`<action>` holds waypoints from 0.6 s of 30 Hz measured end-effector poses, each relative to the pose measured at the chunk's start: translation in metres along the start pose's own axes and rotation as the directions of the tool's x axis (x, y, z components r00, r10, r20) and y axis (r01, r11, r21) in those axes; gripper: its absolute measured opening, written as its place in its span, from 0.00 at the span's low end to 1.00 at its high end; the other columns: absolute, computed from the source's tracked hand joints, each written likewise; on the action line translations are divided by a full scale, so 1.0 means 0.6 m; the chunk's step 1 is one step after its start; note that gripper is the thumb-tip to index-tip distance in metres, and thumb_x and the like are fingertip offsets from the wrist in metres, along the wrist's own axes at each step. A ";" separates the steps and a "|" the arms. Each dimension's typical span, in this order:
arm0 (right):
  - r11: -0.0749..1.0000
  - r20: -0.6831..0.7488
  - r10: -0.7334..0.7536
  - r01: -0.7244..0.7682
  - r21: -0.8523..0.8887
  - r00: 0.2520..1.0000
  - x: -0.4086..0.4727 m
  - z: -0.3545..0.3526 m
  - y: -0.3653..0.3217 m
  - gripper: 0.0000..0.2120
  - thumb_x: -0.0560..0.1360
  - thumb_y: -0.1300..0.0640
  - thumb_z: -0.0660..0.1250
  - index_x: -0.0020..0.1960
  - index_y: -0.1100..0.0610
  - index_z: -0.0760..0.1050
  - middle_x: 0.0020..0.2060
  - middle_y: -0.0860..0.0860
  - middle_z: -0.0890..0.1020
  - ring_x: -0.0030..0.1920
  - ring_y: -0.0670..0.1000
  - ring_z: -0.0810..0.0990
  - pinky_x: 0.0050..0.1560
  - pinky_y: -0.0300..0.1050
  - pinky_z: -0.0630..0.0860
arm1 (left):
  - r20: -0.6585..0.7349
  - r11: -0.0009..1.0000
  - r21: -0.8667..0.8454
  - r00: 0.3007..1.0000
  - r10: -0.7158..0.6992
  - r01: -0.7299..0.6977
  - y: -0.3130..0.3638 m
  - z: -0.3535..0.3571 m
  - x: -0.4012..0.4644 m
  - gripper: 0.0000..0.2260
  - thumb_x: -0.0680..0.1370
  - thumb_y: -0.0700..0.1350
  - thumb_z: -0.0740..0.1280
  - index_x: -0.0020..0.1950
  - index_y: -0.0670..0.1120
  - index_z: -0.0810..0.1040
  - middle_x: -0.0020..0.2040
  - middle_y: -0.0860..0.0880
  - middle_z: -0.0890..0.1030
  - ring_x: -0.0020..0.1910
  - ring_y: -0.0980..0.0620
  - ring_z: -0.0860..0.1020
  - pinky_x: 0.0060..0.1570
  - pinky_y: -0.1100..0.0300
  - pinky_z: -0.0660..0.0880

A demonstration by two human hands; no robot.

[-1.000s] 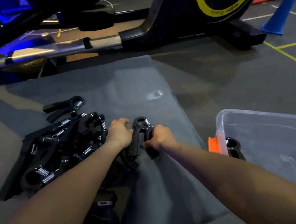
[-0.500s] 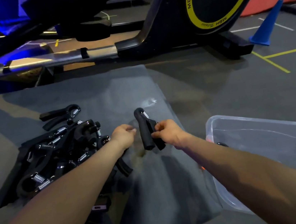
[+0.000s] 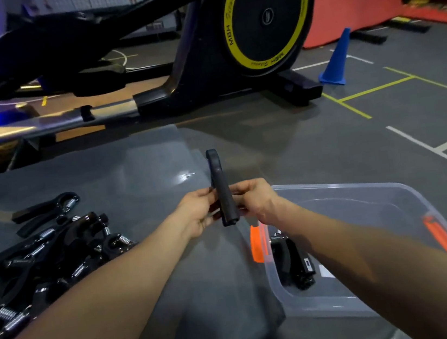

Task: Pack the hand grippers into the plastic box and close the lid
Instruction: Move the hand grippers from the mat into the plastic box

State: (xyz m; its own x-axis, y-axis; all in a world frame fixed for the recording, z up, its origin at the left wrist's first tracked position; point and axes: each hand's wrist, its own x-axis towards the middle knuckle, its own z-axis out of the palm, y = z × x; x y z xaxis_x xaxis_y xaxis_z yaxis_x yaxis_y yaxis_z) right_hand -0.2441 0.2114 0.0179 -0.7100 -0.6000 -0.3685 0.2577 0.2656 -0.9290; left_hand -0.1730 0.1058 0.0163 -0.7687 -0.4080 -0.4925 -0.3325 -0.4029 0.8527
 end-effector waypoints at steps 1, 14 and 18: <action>1.000 -0.018 -0.008 0.008 0.004 1.000 -0.004 -0.015 -0.001 0.12 0.74 0.71 0.64 0.56 0.68 0.78 0.22 0.46 0.81 0.22 0.42 0.78 0.26 0.33 0.76 | 0.001 1.000 0.006 1.000 0.004 -0.004 0.000 0.016 -0.002 0.05 0.79 0.37 0.62 0.51 0.42 0.77 0.38 0.48 0.81 0.34 0.55 0.80 0.39 0.59 0.79; 0.997 -0.180 -0.072 0.070 -0.017 0.981 -0.070 -0.172 0.005 0.18 0.72 0.67 0.70 0.61 0.68 0.73 0.42 0.55 0.79 0.38 0.50 0.79 0.46 0.45 0.79 | -0.311 0.884 0.453 0.909 0.276 -0.113 -0.022 0.168 0.006 0.07 0.72 0.48 0.72 0.44 0.45 0.82 0.43 0.46 0.81 0.48 0.46 0.81 0.54 0.57 0.76; 0.990 -0.284 -0.070 0.033 -0.135 0.956 -0.076 -0.199 0.021 0.15 0.69 0.69 0.72 0.56 0.69 0.76 0.32 0.50 0.76 0.32 0.48 0.76 0.36 0.41 0.76 | -0.255 0.877 0.461 0.927 0.274 -0.133 -0.041 0.203 0.002 0.13 0.70 0.46 0.74 0.53 0.44 0.81 0.51 0.46 0.84 0.52 0.47 0.81 0.59 0.57 0.75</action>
State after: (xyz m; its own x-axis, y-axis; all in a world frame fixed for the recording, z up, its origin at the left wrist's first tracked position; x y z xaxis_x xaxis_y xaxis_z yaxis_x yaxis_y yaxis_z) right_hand -0.2865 0.3321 0.0271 -0.8831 -0.3784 -0.2774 0.1436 0.3449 -0.9276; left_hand -0.2325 0.2152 0.0159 -0.6650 -0.6975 -0.2671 -0.4415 0.0786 0.8938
